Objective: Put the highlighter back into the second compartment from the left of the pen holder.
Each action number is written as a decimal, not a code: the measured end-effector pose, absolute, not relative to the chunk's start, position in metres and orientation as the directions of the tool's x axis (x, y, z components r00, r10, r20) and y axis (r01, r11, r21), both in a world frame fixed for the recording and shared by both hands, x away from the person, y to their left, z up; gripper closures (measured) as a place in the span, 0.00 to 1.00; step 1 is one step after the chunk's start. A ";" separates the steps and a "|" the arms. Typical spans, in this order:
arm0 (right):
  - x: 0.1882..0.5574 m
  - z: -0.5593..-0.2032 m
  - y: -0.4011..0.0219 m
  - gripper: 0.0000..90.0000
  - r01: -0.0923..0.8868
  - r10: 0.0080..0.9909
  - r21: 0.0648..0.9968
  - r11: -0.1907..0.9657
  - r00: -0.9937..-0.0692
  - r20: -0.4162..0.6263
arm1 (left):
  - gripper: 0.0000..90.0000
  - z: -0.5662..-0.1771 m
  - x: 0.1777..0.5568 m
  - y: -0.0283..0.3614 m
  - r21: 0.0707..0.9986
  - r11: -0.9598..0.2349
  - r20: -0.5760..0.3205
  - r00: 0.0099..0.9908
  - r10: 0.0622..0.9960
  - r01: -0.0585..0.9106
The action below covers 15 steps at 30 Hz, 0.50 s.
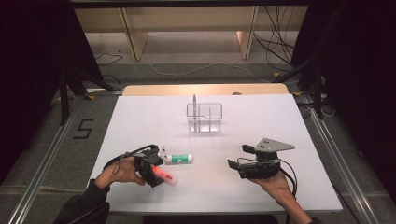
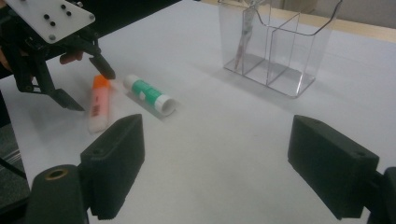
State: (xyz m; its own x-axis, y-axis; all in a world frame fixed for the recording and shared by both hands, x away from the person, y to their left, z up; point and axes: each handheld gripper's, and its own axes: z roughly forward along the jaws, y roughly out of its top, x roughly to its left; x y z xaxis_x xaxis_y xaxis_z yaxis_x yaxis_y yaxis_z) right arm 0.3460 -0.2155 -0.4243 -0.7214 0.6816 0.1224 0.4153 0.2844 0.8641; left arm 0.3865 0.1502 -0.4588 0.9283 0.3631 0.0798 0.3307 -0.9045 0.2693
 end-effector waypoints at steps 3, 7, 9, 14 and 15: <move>0.346 -0.424 -0.215 0.22 0.417 0.680 0.864 0.284 -0.722 0.125 | 0.27 -0.460 0.388 0.149 0.252 -0.913 0.075 0.934 0.350 0.322; 0.346 -0.424 -0.215 0.22 0.418 0.680 0.862 0.286 -0.723 0.124 | 0.28 -0.461 0.391 0.148 0.233 -0.921 0.068 0.940 0.335 0.312; 0.346 -0.424 -0.215 0.22 0.420 0.680 0.861 0.286 -0.722 0.126 | 0.28 -0.463 0.392 0.147 0.231 -0.920 0.065 0.939 0.339 0.316; 0.347 -0.424 -0.216 0.22 0.419 0.680 0.861 0.288 -0.723 0.125 | 0.28 -0.466 0.396 0.146 0.210 -0.929 0.055 0.945 0.322 0.304; 0.347 -0.425 -0.216 0.22 0.421 0.681 0.860 0.287 -0.722 0.126 | 0.29 -0.466 0.396 0.145 0.208 -0.930 0.054 0.946 0.321 0.304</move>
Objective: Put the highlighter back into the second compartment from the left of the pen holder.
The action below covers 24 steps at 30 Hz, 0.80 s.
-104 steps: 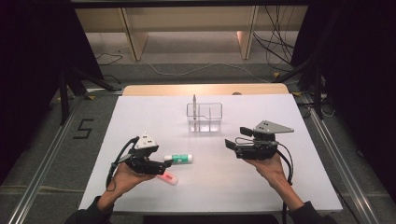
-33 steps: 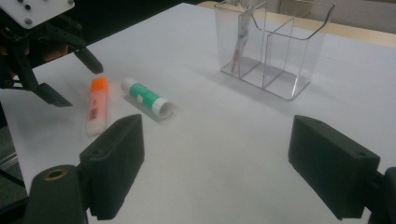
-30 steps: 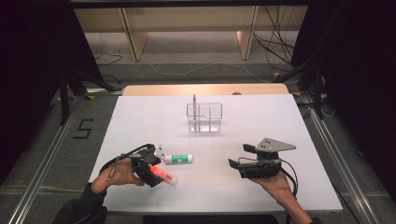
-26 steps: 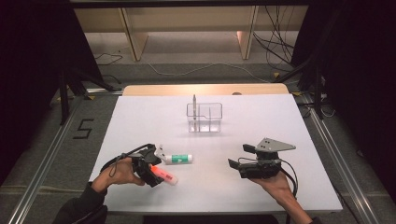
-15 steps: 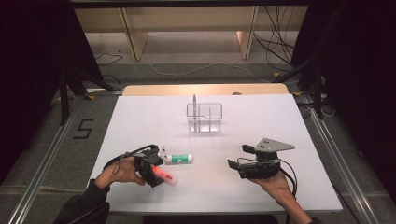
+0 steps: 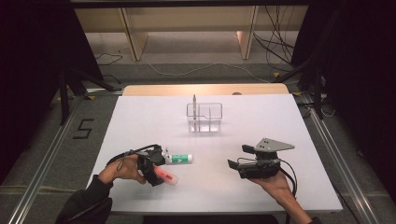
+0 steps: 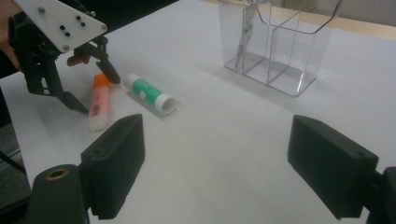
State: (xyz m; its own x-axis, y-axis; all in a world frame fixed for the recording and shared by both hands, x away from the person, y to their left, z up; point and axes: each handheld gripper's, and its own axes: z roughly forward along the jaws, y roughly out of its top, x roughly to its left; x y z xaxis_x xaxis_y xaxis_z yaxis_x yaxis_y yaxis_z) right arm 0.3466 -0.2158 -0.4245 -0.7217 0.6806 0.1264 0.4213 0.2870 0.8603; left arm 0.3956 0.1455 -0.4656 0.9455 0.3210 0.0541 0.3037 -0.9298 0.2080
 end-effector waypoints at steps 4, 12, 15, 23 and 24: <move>0.347 -0.425 -0.216 0.22 0.421 0.678 0.860 0.289 -0.724 0.127 | 0.32 -0.465 0.396 0.144 0.200 -0.935 0.047 0.950 0.309 0.294; 0.347 -0.425 -0.215 0.22 0.427 0.677 0.856 0.293 -0.724 0.129 | 0.46 -0.463 0.395 0.143 0.193 -0.946 0.019 0.963 0.269 0.260; 0.347 -0.426 -0.214 0.22 0.427 0.677 0.854 0.297 -0.725 0.127 | 0.52 -0.462 0.393 0.143 0.192 -0.949 0.016 0.966 0.257 0.249; 0.347 -0.426 -0.213 0.22 0.426 0.674 0.852 0.303 -0.729 0.125 | 0.67 -0.461 0.391 0.142 0.193 -0.959 0.010 0.977 0.213 0.207; 0.347 -0.426 -0.213 0.22 0.426 0.674 0.852 0.303 -0.729 0.125 | 0.69 -0.460 0.391 0.143 0.186 -0.962 0.013 0.979 0.204 0.198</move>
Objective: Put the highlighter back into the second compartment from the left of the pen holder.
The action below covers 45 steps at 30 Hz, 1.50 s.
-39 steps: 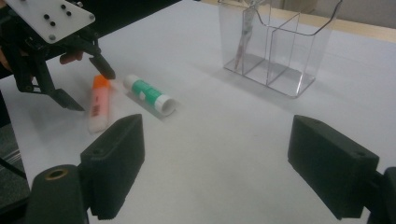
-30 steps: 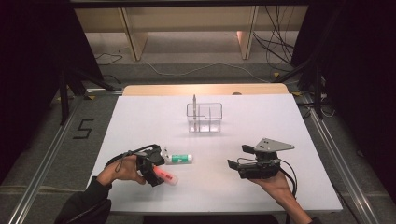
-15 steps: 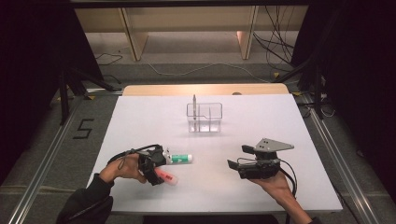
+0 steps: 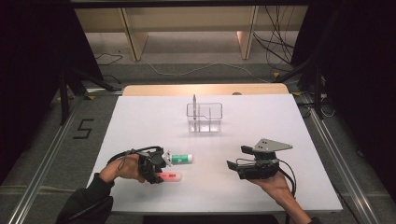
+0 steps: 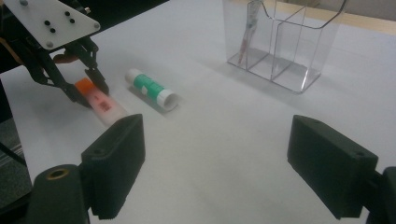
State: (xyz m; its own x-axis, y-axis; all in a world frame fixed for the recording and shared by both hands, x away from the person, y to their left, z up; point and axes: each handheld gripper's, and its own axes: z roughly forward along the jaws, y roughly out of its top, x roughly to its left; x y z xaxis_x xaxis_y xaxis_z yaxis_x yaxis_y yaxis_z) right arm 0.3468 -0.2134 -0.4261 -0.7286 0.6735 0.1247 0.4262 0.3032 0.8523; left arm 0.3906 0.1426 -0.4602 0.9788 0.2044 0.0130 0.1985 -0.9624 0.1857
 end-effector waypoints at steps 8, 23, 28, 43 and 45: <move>0.347 -0.426 -0.213 0.22 0.427 0.672 0.851 0.305 -0.730 0.125 | 0.74 -0.458 0.389 0.142 0.213 -0.957 0.020 0.979 0.204 0.195; 0.343 -0.423 -0.210 0.22 0.403 0.658 0.861 0.311 -0.745 0.111 | 0.74 -0.428 0.380 0.117 0.309 -0.919 -0.035 0.969 0.245 0.244; 0.340 -0.421 -0.207 0.22 0.377 0.653 0.866 0.328 -0.753 0.081 | 0.74 -0.419 0.379 0.105 0.324 -0.907 -0.052 0.962 0.268 0.271; 0.327 -0.419 -0.196 0.23 0.292 0.619 0.865 0.408 -0.785 -0.026 | 0.74 -0.403 0.384 0.064 0.323 -0.915 -0.080 0.971 0.227 0.240; 0.325 -0.419 -0.194 0.23 0.280 0.612 0.864 0.419 -0.790 -0.041 | 0.74 -0.402 0.387 0.061 0.317 -0.918 -0.083 0.971 0.225 0.239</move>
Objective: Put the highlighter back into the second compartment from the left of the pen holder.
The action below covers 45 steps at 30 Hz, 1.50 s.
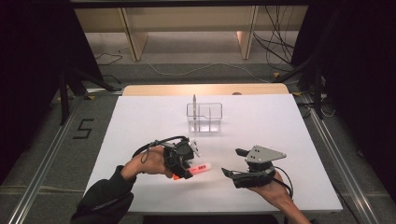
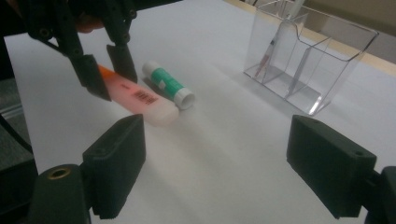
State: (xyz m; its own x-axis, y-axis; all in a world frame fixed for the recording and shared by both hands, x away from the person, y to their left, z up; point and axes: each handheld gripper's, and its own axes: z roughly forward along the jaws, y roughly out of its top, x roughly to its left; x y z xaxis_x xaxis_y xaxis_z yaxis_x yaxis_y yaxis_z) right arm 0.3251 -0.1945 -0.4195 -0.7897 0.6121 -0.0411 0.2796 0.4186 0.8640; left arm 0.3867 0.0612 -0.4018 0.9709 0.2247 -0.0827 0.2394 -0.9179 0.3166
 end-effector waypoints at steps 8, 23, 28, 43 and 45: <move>0.315 -0.420 -0.184 0.25 0.195 0.572 0.846 0.496 -0.806 -0.149 | 0.74 -0.400 0.393 0.047 0.289 -0.924 -0.110 0.967 0.230 0.252; 0.299 -0.429 -0.164 0.28 0.053 0.491 0.762 0.646 -0.793 -0.361 | 0.74 -0.401 0.398 0.024 0.253 -0.939 -0.153 0.968 0.198 0.232; 0.295 -0.434 -0.156 0.29 0.013 0.455 0.717 0.697 -0.781 -0.428 | 0.74 -0.398 0.397 0.019 0.256 -0.935 -0.164 0.964 0.207 0.245; 0.284 -0.442 -0.146 0.36 -0.113 0.353 0.579 0.807 -0.693 -0.628 | 0.74 -0.391 0.396 0.005 0.227 -0.947 -0.171 0.966 0.193 0.229; 0.283 -0.443 -0.144 0.38 -0.149 0.317 0.537 0.830 -0.667 -0.675 | 0.74 -0.391 0.396 0.005 0.228 -0.947 -0.169 0.967 0.191 0.227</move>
